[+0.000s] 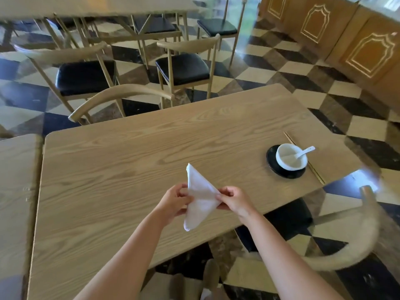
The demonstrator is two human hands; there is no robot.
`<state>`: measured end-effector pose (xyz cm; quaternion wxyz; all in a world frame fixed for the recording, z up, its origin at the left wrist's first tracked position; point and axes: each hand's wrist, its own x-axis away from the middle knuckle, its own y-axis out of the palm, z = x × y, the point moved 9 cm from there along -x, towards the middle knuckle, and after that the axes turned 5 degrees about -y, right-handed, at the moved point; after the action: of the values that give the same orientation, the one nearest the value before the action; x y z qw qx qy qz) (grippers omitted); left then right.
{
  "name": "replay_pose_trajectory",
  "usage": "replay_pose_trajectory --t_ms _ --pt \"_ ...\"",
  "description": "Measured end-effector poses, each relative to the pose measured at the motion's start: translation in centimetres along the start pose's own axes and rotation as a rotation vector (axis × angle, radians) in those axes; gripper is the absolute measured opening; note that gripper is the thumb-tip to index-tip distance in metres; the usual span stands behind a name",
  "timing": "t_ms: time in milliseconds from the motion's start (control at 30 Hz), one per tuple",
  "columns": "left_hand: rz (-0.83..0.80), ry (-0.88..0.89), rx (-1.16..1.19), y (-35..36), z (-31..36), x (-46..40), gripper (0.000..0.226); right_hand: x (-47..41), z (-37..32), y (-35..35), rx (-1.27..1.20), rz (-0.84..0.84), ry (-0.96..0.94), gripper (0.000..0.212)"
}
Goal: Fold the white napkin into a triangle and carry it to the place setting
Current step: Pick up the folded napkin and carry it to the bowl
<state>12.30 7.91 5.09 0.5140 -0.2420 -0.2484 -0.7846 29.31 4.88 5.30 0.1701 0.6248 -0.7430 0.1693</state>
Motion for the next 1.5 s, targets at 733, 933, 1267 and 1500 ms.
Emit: replay_pose_trajectory --t_ms 733,933,1267,1500 --pt "0.002 0.066 0.05 31.7 -2.5 -0.8 0.031 7.7 1.8 -32.1 -0.013 0.05 -0.036 0.008" --pt "-0.077 0.086 0.074 36.9 -0.5 -3.0 0.041 6.1 0.1 -37.5 -0.023 0.049 -0.068 0.007" --pt "-0.191 0.015 0.054 46.8 2.2 -9.2 0.049 2.9 -1.0 -48.8 -0.019 0.201 -0.029 0.004" --pt "0.076 0.055 0.002 49.8 5.1 -16.4 0.045 -5.5 -2.1 -53.9 0.033 0.122 0.02 0.016"
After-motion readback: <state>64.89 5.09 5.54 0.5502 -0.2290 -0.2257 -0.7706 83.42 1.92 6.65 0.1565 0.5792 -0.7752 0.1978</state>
